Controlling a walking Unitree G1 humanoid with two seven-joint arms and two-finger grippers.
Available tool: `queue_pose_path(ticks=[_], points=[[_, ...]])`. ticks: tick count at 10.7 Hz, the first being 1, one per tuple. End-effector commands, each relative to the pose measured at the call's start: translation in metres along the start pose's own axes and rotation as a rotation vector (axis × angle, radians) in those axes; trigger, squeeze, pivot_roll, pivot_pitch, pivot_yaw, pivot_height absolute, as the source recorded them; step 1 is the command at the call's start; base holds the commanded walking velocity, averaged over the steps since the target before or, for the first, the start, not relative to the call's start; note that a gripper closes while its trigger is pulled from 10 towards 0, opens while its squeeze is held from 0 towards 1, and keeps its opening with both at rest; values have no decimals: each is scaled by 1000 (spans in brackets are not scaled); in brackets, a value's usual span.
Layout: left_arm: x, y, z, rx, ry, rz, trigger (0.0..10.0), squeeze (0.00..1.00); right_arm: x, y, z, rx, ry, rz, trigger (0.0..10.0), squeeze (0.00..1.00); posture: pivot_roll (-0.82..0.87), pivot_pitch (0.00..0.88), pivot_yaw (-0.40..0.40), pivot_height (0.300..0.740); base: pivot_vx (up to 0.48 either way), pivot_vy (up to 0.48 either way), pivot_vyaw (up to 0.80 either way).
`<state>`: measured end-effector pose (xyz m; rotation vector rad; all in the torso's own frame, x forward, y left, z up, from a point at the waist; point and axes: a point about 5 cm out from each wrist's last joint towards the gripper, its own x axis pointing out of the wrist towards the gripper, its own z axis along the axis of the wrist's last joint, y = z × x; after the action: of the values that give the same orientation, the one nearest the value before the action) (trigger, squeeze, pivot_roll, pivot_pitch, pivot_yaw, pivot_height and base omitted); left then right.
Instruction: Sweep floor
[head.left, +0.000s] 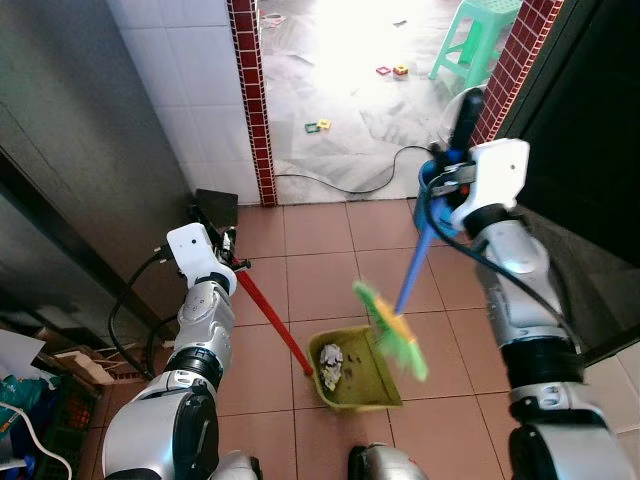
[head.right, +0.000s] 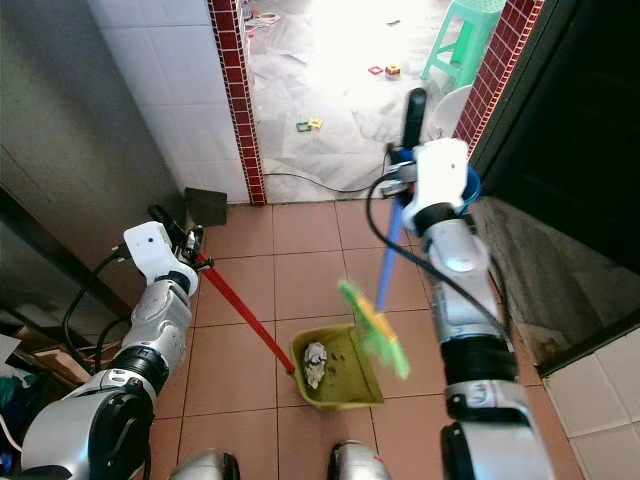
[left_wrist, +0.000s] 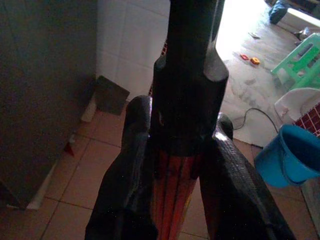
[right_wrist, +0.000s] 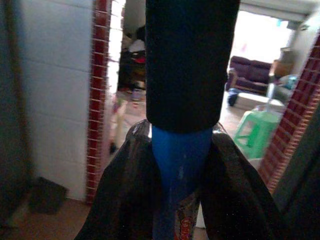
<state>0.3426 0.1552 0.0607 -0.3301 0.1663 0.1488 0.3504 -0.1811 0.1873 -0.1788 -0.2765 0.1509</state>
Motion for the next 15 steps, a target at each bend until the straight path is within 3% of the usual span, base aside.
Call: queue_pose_path(ticks=[1,3,5,8,10,12,15], points=[[6,-2,20,5,-80,-15,10000,0,4,-10,11,-78,-44,-54,10000,0,-166,38,38,740,0,0,0],[5,1,29,14,-123,-37,10000,0,-5,-15,-6,-113,15,-150,10000,0,-147,33,57,740,0,0,0],[-2,0,54,54,-245,-127,10000,0,-15,-9,-18,-47,24,-204,10000,0,-131,24,77,740,0,0,0],[-19,4,83,117,-340,-188,10000,0,-20,-5,-23,-23,22,-223,10000,0,-109,0,84,740,0,0,0],[-28,18,88,96,-337,-146,10000,0,-17,-7,-21,-6,17,-226,10000,0,-102,0,71,740,0,0,0],[-40,20,98,50,-366,-130,10000,0,-18,-10,-21,-11,25,-227,10000,0,-93,2,62,740,0,0,-716],[-50,21,101,47,-336,-124,10000,0,-18,-8,-21,1,28,-228,10000,0,-88,7,63,740,0,0,-621]])
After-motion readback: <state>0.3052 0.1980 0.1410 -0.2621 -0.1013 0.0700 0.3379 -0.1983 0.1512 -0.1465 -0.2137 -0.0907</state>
